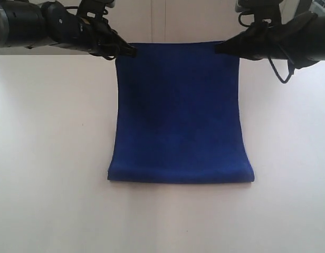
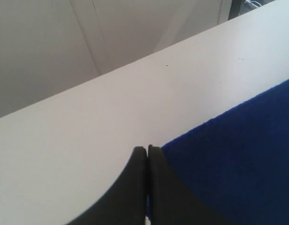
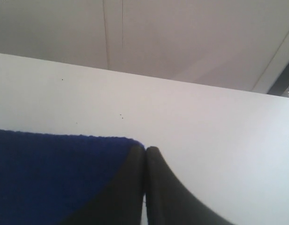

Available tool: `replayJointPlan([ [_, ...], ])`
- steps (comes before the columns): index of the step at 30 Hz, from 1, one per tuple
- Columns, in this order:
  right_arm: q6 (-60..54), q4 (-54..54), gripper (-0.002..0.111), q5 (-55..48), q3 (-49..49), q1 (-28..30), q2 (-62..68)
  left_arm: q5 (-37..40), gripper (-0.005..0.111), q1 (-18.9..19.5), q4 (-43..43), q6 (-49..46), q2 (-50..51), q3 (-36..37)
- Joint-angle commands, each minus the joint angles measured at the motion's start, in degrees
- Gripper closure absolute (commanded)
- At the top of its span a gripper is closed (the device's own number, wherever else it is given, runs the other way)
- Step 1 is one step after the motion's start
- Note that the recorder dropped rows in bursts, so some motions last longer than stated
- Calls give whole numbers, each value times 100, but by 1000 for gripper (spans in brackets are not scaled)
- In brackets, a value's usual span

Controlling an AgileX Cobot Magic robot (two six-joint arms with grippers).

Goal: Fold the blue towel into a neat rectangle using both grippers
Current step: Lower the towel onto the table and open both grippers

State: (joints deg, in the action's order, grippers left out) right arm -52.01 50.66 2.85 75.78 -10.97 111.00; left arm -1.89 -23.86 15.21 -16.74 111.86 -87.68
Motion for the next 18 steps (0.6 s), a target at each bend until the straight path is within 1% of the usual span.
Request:
replayJointPlan([
  [1,-63,-34,108,23,159,63,188,-150,107,58,25,1,181,-47],
  [8,-63,-34,108,75,312,75,516,-408,107,70,25,1,436,-111],
  [18,-176,-34,108,284,457,75,833,-410,107,70,25,49,955,-575],
])
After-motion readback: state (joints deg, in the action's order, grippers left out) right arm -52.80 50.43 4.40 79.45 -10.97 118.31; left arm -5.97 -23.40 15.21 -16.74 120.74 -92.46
